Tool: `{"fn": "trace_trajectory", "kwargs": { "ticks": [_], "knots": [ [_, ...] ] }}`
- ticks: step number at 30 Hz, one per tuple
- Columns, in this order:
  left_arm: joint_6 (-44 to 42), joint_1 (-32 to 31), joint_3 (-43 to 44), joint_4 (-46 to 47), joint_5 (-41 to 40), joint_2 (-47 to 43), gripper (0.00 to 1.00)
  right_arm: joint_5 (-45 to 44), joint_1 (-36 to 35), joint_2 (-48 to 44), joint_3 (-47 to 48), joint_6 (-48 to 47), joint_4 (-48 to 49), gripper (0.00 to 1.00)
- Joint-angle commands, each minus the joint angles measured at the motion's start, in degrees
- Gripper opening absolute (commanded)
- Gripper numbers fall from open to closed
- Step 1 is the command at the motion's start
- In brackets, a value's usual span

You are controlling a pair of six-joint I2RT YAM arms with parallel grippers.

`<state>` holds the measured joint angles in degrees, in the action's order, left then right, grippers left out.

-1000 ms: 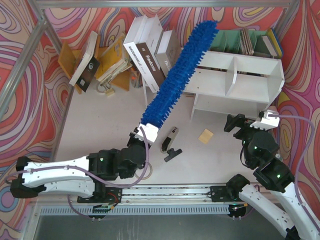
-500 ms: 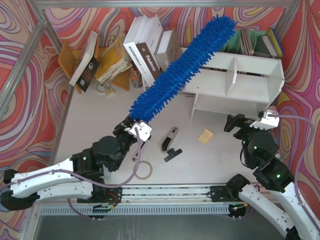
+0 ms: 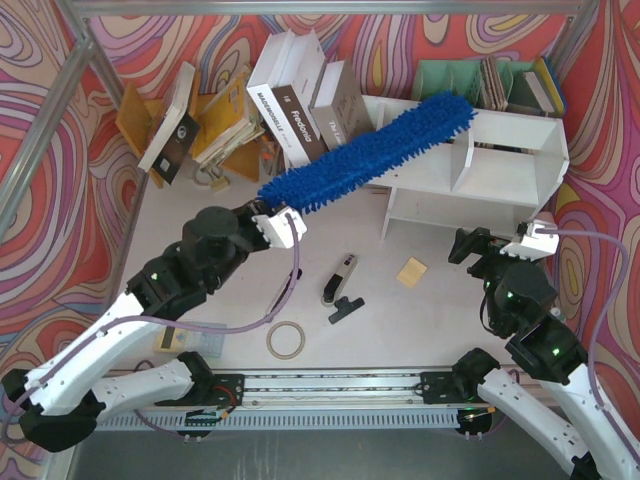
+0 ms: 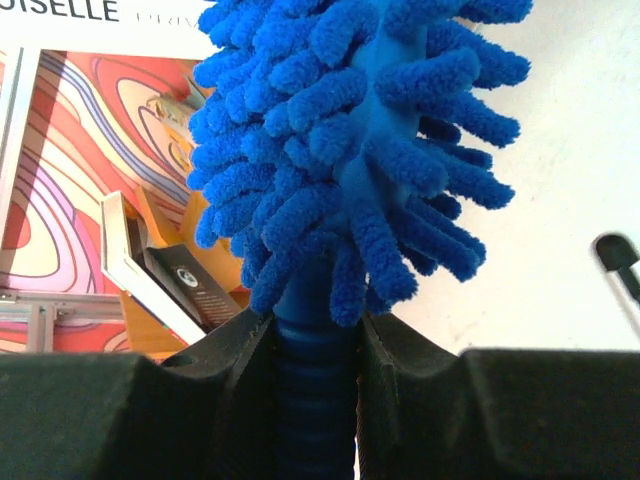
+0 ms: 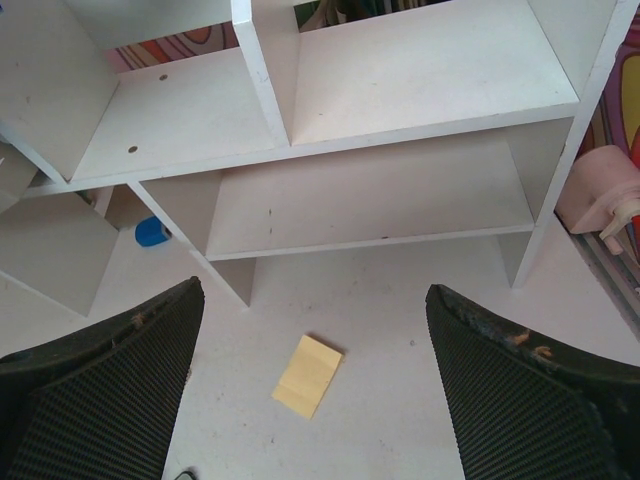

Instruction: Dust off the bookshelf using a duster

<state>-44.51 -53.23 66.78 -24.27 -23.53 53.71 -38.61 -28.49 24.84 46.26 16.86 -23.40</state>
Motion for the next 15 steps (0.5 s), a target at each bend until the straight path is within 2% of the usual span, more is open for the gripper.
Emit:
{"fn": "trace_trajectory", "kwargs": {
  "ticks": [1, 9, 15],
  "knots": [
    [-3.96, 6.38, 4.92, -1.03, 9.77, 1.22, 0.0, -1.62, 0.19, 0.59, -0.61, -1.05, 1.79, 0.82],
    [-8.0, 17.53, 12.29, -3.93, 21.31, 5.25, 0.0, -2.55, 0.14, 1.56, -0.56, -1.13, 1.79, 0.81],
    [-10.34, 23.21, 18.88, -6.34, 28.05, 9.59, 0.0, -3.38, 0.19, 2.43, -0.64, -1.35, 1.78, 0.82]
  ]
}}
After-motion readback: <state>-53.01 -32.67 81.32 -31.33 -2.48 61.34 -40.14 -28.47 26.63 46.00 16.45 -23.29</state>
